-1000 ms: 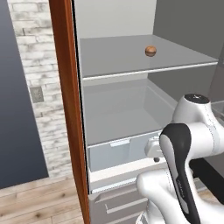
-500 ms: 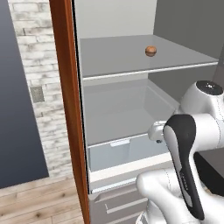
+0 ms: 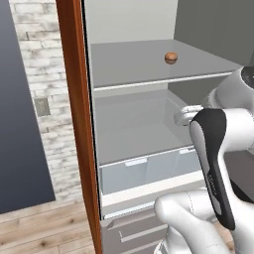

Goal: Pick the tangerine and orange from the fridge and place them inside the tupperware on the counter.

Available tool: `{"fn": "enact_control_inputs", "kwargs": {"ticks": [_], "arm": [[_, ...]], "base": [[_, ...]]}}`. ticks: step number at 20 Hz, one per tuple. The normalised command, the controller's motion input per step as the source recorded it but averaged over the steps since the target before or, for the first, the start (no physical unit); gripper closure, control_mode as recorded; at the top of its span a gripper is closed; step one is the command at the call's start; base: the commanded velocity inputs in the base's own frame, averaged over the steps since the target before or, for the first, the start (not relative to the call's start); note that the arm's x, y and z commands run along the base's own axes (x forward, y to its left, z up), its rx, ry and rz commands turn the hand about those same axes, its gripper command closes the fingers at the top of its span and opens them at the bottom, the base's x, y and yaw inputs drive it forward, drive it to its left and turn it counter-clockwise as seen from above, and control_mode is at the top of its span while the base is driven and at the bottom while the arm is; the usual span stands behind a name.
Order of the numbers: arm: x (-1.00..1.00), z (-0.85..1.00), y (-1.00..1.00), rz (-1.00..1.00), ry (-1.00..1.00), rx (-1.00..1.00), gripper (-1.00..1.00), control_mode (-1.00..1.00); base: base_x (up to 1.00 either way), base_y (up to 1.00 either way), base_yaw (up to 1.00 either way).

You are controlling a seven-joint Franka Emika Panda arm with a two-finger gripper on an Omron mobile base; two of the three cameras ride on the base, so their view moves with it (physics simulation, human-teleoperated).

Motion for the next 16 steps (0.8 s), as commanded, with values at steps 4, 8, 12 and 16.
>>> {"fn": "enact_control_inputs", "kwargs": {"ticks": [4,8,12,16], "arm": [[0.2,0.65,-0.08,0.0,-0.3,0.0,-1.0,-1.0],[0.22,0.67,-0.09,0.0,-0.27,0.0,-1.0,-1.0],[0.21,0.57,-0.02,0.0,-0.27,-0.06,-1.0,-1.0],[0.2,0.42,-0.01,0.0,-0.22,-0.07,-1.0,-1.0]], "base": [[0.0,0.0,0.0],[0.0,0.0,0.0],[0.0,0.0,0.0],[0.0,0.0,0.0]]}}
